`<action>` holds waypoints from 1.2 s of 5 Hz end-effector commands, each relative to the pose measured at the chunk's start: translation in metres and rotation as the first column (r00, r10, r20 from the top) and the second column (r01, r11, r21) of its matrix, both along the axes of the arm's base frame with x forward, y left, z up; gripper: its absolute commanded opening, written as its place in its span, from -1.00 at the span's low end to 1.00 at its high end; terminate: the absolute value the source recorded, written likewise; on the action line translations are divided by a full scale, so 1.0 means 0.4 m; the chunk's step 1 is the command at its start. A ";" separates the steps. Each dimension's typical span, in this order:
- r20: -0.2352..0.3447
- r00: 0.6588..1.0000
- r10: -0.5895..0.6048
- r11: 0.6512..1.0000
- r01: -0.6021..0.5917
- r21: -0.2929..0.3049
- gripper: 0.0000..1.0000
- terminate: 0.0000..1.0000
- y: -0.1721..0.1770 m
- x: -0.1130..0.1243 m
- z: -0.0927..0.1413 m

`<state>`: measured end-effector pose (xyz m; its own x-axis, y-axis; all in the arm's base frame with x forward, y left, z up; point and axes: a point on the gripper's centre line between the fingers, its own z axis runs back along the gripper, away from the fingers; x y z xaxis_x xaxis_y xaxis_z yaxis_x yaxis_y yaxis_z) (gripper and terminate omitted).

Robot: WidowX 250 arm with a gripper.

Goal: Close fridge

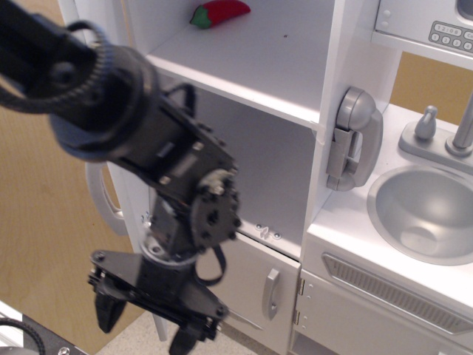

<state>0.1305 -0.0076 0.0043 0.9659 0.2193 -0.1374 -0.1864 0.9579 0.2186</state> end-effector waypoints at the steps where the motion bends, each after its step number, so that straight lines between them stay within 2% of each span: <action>1: 0.068 0.998 0.016 0.999 -0.013 -0.037 1.00 -1.00 0.082 0.039 0.051; 2: 0.071 0.997 -0.005 0.998 0.009 -0.056 1.00 -1.00 0.112 0.042 0.076; 4: 0.114 0.981 -0.158 0.984 0.166 -0.065 1.00 -1.00 0.132 0.015 0.122; 5: 0.150 0.976 -0.160 0.983 0.172 -0.072 1.00 -1.00 0.161 0.024 0.161; 6: 0.149 0.980 -0.135 0.986 0.148 -0.079 1.00 -1.00 0.202 0.048 0.196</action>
